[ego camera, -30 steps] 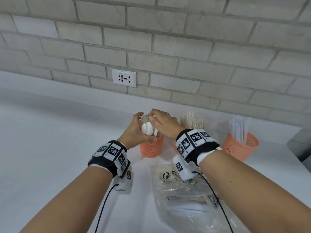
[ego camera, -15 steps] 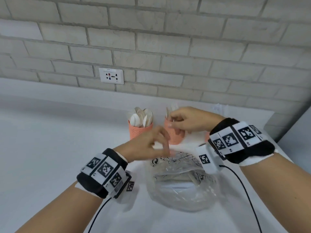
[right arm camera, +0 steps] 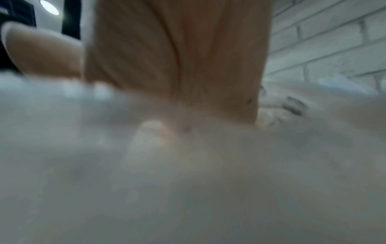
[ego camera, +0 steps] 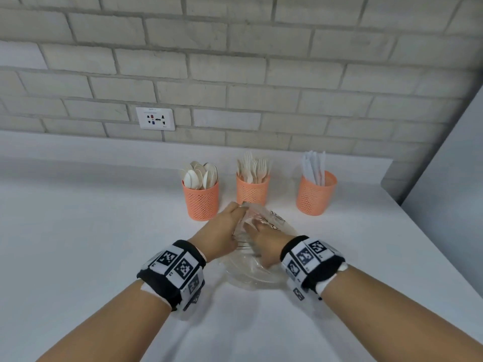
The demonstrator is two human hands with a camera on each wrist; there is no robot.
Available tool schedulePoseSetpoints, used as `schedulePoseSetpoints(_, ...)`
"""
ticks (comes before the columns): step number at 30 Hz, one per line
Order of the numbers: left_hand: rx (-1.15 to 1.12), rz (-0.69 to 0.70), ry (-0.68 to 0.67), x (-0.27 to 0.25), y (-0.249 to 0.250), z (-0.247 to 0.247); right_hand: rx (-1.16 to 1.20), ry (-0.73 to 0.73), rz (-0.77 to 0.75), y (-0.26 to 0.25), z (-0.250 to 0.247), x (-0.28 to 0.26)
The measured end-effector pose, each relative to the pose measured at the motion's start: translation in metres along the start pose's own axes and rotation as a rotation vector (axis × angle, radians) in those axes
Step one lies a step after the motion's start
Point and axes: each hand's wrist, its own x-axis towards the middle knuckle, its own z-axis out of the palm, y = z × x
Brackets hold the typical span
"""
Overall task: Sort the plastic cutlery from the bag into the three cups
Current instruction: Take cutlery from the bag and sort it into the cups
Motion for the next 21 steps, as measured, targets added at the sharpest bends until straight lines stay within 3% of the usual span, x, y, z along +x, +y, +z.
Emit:
schedulePoseSetpoints(4,-0.045,-0.001,0.128,-0.009,0.001,-0.012,-0.073,0.065,0.086,0.003,0.009,0.012)
schedulePoseSetpoints(7,-0.088,0.025,0.111,-0.021,0.001,-0.016,-0.023,0.04,0.117,0.007,0.001,0.012)
schedulePoseSetpoints(13,-0.105,0.032,0.05,-0.036,0.0,-0.012,-0.014,0.116,-0.014,-0.003,0.011,0.014)
schedulePoseSetpoints(21,-0.07,-0.004,0.061,-0.042,-0.007,-0.011,-0.06,0.139,-0.064,-0.008,0.013,0.004)
